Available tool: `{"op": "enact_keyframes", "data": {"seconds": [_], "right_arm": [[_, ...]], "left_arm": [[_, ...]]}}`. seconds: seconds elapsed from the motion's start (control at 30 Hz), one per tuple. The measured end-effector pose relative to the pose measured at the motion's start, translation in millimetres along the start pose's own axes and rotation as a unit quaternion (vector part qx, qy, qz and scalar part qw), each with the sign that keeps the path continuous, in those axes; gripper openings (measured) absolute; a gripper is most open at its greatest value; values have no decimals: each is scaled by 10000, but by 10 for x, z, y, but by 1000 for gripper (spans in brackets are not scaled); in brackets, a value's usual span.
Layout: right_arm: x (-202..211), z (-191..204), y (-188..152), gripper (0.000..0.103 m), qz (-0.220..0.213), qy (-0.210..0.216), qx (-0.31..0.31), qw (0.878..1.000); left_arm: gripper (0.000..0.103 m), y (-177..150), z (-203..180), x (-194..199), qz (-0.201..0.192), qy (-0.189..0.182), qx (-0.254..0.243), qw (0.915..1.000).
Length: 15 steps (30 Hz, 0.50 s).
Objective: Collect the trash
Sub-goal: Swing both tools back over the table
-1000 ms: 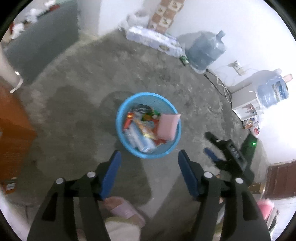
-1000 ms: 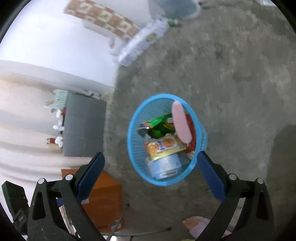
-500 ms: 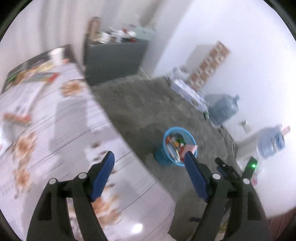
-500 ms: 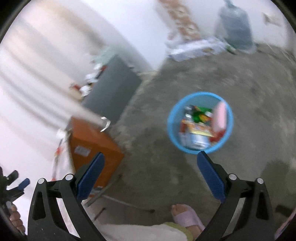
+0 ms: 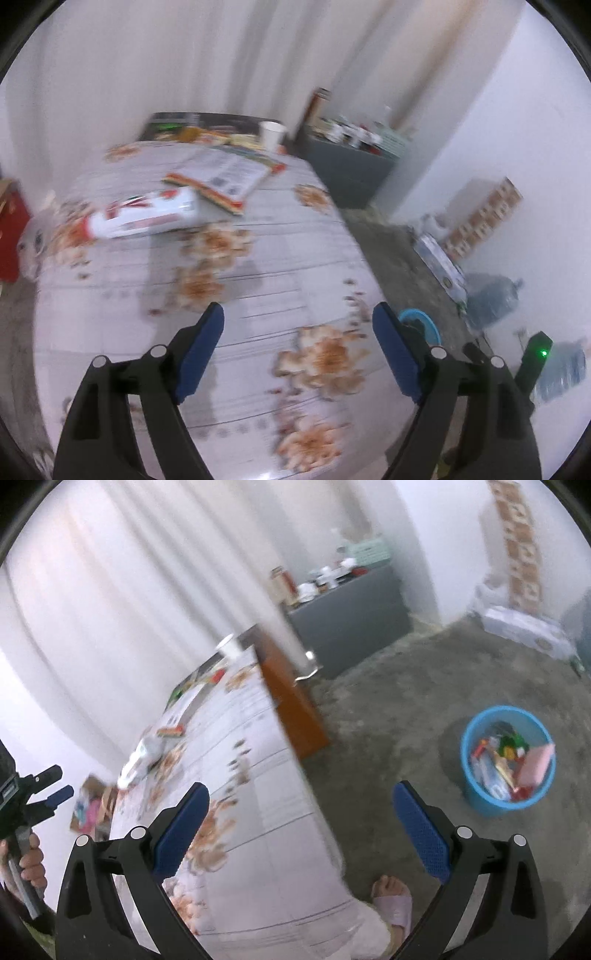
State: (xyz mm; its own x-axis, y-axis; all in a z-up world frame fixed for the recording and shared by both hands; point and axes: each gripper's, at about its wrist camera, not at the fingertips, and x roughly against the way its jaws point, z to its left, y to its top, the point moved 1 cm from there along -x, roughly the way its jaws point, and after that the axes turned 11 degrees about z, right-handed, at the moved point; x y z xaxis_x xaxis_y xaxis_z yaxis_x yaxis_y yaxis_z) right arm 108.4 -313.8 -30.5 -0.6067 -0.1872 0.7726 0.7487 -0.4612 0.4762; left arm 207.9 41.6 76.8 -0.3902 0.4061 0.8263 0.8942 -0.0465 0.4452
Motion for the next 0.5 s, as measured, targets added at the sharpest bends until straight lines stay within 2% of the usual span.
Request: {"op": "enact_keyframes", "data": {"seconds": [0.13, 0.3, 0.37, 0.4, 0.47, 0.5], "right_arm": [[-35, 223, -10, 96, 174, 111, 353, 9992], [-153, 437, -69, 96, 475, 175, 682, 9964], [-201, 537, -97, 96, 569, 171, 757, 9954], [-230, 591, -112, 96, 633, 168, 806, 9946], [-281, 668, -125, 96, 767, 205, 911, 9927], [-309, 697, -120, 96, 828, 247, 958, 9917]], "left_arm": [[84, -89, 393, 92, -132, 68, 505, 9986], [84, -107, 788, 68, -304, 158, 1130, 9930], [84, -99, 840, 49, -449, 437, 948, 9935], [84, -82, 816, 29, -631, 767, 590, 9933], [84, -62, 767, -13, -853, 1176, -6, 9894], [84, -49, 726, -41, -974, 1454, -459, 9835]]}}
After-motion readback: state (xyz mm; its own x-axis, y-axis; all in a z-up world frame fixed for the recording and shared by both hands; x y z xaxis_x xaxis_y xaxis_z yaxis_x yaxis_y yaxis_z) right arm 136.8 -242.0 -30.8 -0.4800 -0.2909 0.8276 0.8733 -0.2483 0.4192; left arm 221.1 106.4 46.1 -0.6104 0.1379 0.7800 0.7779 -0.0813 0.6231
